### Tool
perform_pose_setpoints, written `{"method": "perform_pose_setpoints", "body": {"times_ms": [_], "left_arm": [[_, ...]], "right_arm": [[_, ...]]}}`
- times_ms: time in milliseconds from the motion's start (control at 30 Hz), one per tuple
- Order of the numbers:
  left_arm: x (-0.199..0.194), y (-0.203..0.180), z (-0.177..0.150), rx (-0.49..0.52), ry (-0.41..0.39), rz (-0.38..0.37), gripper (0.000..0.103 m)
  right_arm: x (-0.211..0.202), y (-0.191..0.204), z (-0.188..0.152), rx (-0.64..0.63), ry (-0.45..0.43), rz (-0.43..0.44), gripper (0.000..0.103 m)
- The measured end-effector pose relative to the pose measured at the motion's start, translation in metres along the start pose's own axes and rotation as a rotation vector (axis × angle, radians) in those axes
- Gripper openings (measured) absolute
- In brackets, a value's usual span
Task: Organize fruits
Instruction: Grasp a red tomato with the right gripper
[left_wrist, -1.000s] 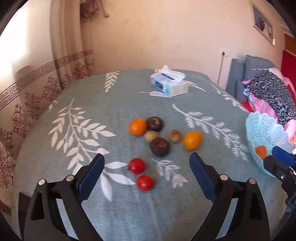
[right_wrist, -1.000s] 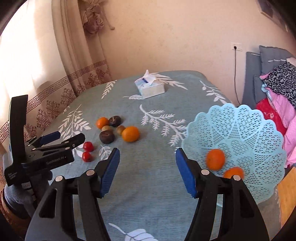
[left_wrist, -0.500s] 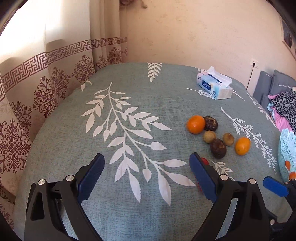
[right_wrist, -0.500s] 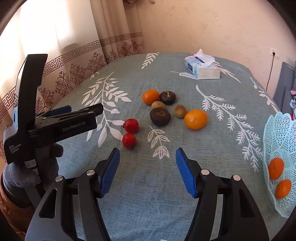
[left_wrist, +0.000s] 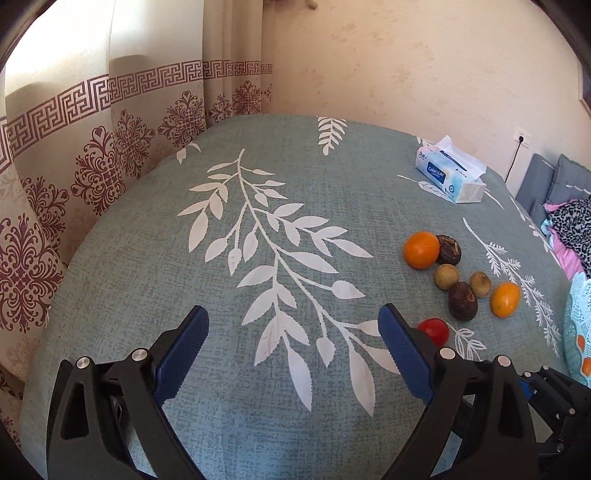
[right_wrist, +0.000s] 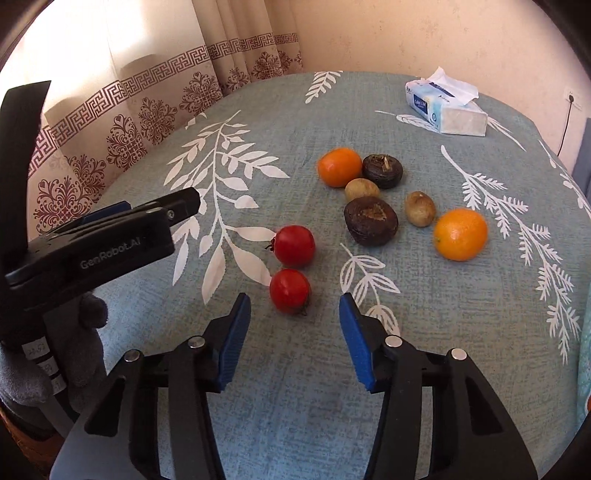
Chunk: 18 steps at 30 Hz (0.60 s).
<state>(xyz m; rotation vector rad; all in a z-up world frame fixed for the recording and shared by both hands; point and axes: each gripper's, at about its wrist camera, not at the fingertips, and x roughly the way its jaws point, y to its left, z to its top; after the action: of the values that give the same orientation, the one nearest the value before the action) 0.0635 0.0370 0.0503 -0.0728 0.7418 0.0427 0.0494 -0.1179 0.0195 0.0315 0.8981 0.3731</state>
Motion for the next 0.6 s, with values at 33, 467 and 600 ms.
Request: {"method": "perform_pose_setpoints", "body": {"times_ms": [33, 467, 600], "left_arm": [[0.0, 0.0, 0.0, 0.003, -0.001, -0.003, 0.092], [0.01, -0.004, -0.005, 0.017, 0.02, -0.002, 0.092], [0.009, -0.011, -0.006, 0.043, 0.018, -0.002, 0.092]], "right_arm": [[0.004, -0.001, 0.001, 0.005, 0.01, 0.0, 0.046], [0.014, -0.005, 0.004, 0.002, 0.003, -0.018, 0.027], [0.003, -0.011, -0.001, 0.023, -0.009, -0.015, 0.027]]}}
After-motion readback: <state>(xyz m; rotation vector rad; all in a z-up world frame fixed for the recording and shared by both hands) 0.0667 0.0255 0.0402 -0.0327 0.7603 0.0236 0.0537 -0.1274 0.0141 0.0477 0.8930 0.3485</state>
